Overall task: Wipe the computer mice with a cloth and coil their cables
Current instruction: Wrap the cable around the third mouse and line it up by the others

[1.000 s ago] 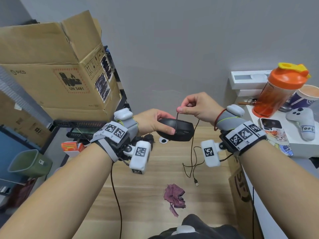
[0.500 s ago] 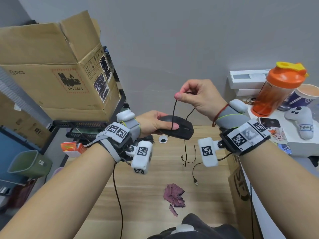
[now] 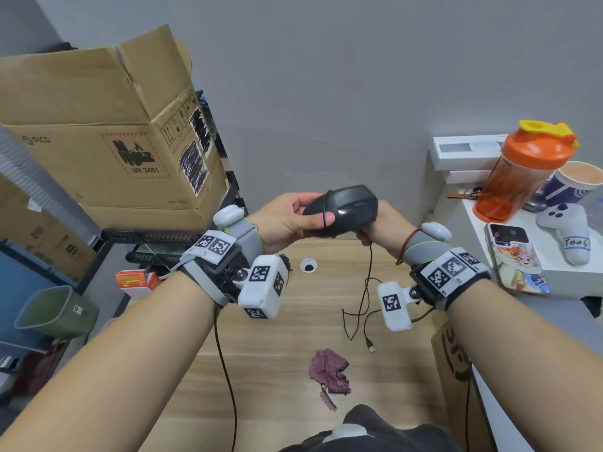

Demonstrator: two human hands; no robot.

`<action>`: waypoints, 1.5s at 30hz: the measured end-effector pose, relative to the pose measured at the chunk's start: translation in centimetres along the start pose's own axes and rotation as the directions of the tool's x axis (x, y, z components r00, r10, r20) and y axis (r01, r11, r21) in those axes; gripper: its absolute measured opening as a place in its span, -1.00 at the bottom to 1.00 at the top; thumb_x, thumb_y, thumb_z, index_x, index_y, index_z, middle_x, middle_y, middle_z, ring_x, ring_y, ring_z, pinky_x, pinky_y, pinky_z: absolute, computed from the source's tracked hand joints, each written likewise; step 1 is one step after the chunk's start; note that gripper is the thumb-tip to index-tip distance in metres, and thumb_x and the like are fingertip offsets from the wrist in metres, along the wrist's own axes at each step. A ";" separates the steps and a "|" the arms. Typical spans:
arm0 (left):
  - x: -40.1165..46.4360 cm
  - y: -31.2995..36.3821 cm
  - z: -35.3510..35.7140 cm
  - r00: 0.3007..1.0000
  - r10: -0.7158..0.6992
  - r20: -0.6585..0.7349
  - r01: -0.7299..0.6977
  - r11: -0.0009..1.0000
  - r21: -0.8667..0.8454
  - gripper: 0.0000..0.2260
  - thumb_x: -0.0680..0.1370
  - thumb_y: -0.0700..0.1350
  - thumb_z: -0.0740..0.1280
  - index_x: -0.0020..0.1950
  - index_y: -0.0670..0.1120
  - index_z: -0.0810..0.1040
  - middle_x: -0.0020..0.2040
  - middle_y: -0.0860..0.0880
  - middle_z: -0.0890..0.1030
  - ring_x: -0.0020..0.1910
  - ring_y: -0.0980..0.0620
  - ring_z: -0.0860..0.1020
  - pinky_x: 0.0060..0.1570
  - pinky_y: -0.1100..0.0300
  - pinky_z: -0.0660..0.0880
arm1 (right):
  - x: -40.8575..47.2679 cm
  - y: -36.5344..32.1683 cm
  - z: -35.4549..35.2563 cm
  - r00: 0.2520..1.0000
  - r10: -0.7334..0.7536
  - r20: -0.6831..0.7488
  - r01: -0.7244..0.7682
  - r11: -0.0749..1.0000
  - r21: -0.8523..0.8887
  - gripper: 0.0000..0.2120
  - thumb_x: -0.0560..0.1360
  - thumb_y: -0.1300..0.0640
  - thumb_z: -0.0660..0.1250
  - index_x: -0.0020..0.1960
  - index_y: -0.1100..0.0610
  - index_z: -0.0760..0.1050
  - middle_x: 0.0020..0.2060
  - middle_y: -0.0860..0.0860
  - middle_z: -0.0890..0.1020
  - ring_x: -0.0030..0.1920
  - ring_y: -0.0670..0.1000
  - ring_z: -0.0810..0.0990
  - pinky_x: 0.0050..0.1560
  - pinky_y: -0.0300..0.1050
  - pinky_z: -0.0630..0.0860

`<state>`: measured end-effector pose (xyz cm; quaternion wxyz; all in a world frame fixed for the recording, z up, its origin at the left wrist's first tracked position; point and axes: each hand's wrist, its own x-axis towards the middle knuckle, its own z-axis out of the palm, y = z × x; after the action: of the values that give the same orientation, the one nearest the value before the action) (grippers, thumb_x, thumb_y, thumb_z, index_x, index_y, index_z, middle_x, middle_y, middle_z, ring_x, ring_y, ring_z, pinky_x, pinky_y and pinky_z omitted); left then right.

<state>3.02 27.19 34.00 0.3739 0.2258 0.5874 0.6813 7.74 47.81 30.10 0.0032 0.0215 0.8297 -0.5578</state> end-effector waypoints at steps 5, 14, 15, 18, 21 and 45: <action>1.1 -0.3 -0.7 0.938 0.043 -0.345 -0.019 0.997 0.072 -0.71 0.45 -0.26 0.50 0.15 -0.22 0.63 0.01 -0.15 0.70 -0.03 -0.05 0.67 0.02 0.14 0.60 | -0.8 -0.6 1.7 0.989 -0.011 0.147 0.016 0.999 -0.032 -0.73 0.62 -0.01 0.22 -0.09 0.04 0.66 -0.53 -0.15 0.35 -0.49 -0.09 0.30 -0.46 -0.30 0.28; 1.0 -0.7 -2.4 0.832 0.138 -0.537 0.190 0.839 0.509 -0.62 0.20 0.05 0.67 -0.06 0.02 0.67 -0.13 -0.03 0.71 -0.16 0.04 0.65 0.01 0.06 0.61 | -1.7 -4.7 0.8 0.946 -0.075 0.315 0.191 0.916 -0.354 -0.81 0.55 -0.06 0.33 -0.13 -0.03 0.67 -0.60 -0.20 0.38 -0.49 -0.18 0.36 -0.43 -0.40 0.28; 1.0 -0.6 -2.4 0.841 0.133 -0.524 0.209 0.814 0.542 -0.60 0.20 0.04 0.67 -0.04 0.01 0.67 -0.15 0.00 0.70 -0.18 0.07 0.64 -0.03 0.09 0.61 | -1.6 -5.1 0.5 0.942 -0.088 0.323 0.205 0.915 -0.347 -0.82 0.54 -0.05 0.35 -0.15 -0.02 0.67 -0.60 -0.19 0.38 -0.50 -0.17 0.35 -0.44 -0.39 0.26; 0.7 -0.3 -2.3 0.891 0.093 -0.444 0.244 0.728 0.641 -0.54 0.19 0.00 0.69 0.04 0.00 0.67 -0.14 0.05 0.71 -0.11 0.04 0.68 0.00 0.06 0.63 | -1.2 -6.0 -0.4 0.947 -0.153 0.283 0.239 0.924 -0.300 -0.83 0.50 -0.03 0.41 -0.18 0.03 0.66 -0.52 -0.10 0.51 -0.45 -0.18 0.36 -0.36 -0.29 0.30; 0.2 0.0 -1.7 0.956 0.010 -0.294 0.215 0.661 0.719 -0.61 0.22 0.00 0.68 -0.03 0.08 0.66 -0.21 0.12 0.71 -0.19 0.15 0.66 -0.11 0.17 0.57 | -0.3 -6.1 -1.7 0.964 -0.203 0.174 0.239 0.945 -0.222 -0.85 0.47 0.00 0.45 -0.17 0.08 0.67 -0.33 0.12 0.64 -0.31 -0.11 0.46 -0.20 -0.18 0.40; 0.3 0.3 -2.5 0.794 0.214 -0.569 0.171 0.820 0.547 -0.51 0.19 -0.03 0.69 0.06 -0.01 0.63 -0.11 0.05 0.71 -0.13 0.08 0.68 -0.08 0.27 0.59 | -0.8 -5.0 1.9 0.960 -0.108 0.258 0.189 0.930 -0.315 -0.79 0.55 -0.05 0.33 -0.18 -0.02 0.67 -0.52 -0.15 0.47 -0.45 -0.17 0.36 -0.38 -0.35 0.28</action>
<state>0.86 25.85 33.75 0.0717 0.1035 0.8493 0.5126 8.26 44.11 34.04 0.0631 -0.1093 0.9055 -0.4050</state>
